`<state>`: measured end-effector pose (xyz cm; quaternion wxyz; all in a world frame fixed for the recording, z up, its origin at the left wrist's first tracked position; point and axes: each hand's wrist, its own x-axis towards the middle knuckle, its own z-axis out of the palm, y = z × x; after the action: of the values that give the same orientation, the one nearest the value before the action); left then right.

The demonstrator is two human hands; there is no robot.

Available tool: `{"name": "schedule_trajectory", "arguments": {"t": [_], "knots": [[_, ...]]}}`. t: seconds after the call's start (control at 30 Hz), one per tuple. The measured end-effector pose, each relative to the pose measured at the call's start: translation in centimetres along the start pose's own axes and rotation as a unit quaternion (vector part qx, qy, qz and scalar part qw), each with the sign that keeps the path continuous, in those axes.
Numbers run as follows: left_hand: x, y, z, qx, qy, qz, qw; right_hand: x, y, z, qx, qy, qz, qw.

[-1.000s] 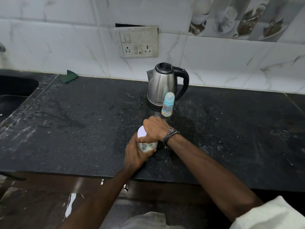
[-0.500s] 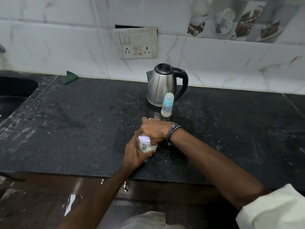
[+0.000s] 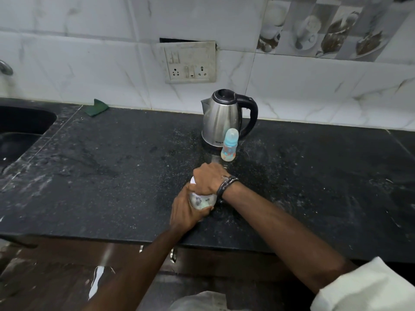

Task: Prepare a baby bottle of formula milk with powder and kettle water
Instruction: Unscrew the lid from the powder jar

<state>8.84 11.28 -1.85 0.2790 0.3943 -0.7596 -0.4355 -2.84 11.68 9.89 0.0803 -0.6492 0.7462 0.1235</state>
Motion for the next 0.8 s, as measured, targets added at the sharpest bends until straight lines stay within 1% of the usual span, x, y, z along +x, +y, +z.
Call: {"name": "schedule_trajectory", "arguments": {"t": [0.1, 0.13, 0.17, 0.2, 0.23, 0.3, 0.33, 0.37, 0.43, 0.5, 0.6, 0.7, 0.8], "knots": [[-0.2, -0.1, -0.1, 0.004, 0.000, 0.004, 1.000, 0.0, 0.7, -0.7, 0.026, -0.075, -0.074, 0.994], [-0.1, -0.1, -0.2, 0.003, -0.002, 0.007, 1.000, -0.1, 0.8, -0.8, 0.052, -0.094, -0.093, 0.990], [-0.1, 0.0, -0.3, 0.006, -0.005, 0.010, 1.000, -0.3, 0.9, -0.8, 0.092, -0.095, -0.099, 0.986], [0.0, -0.1, -0.3, 0.010, -0.007, 0.013, 1.000, -0.4, 0.8, -0.8, 0.125, -0.077, -0.092, 0.985], [0.0, -0.2, -0.2, 0.011, -0.009, 0.012, 1.000, -0.6, 0.6, -0.9, 0.128, -0.042, -0.069, 0.988], [0.0, -0.2, -0.3, 0.006, -0.010, -0.002, 1.000, -0.5, 0.0, -0.7, 0.044, 0.030, 0.003, 0.999], [0.1, -0.1, -0.2, 0.004, -0.010, -0.005, 1.000, -0.4, -0.4, -0.6, 0.006, 0.040, 0.040, 0.998], [0.1, -0.1, -0.2, 0.005, -0.012, -0.004, 1.000, -0.3, -0.8, -0.4, -0.014, 0.026, 0.068, 0.997], [0.1, -0.2, 0.0, 0.006, -0.016, -0.001, 1.000, 0.0, -1.5, 0.3, -0.018, -0.011, 0.086, 0.996], [0.1, -0.3, 0.0, -0.002, -0.009, 0.001, 1.000, 0.2, -1.8, 0.8, -0.027, -0.001, 0.066, 0.997], [0.0, -0.7, 0.0, -0.008, 0.002, 0.001, 1.000, 0.0, -1.2, 0.3, -0.022, 0.011, 0.014, 1.000], [0.1, -1.1, 0.2, -0.011, -0.003, 0.005, 1.000, -1.2, 0.1, -1.2, 0.026, -0.008, -0.042, 0.999], [0.1, -1.2, 0.2, -0.015, -0.005, 0.011, 1.000, -2.9, 1.6, -2.0, 0.113, 0.011, -0.056, 0.992]]}}
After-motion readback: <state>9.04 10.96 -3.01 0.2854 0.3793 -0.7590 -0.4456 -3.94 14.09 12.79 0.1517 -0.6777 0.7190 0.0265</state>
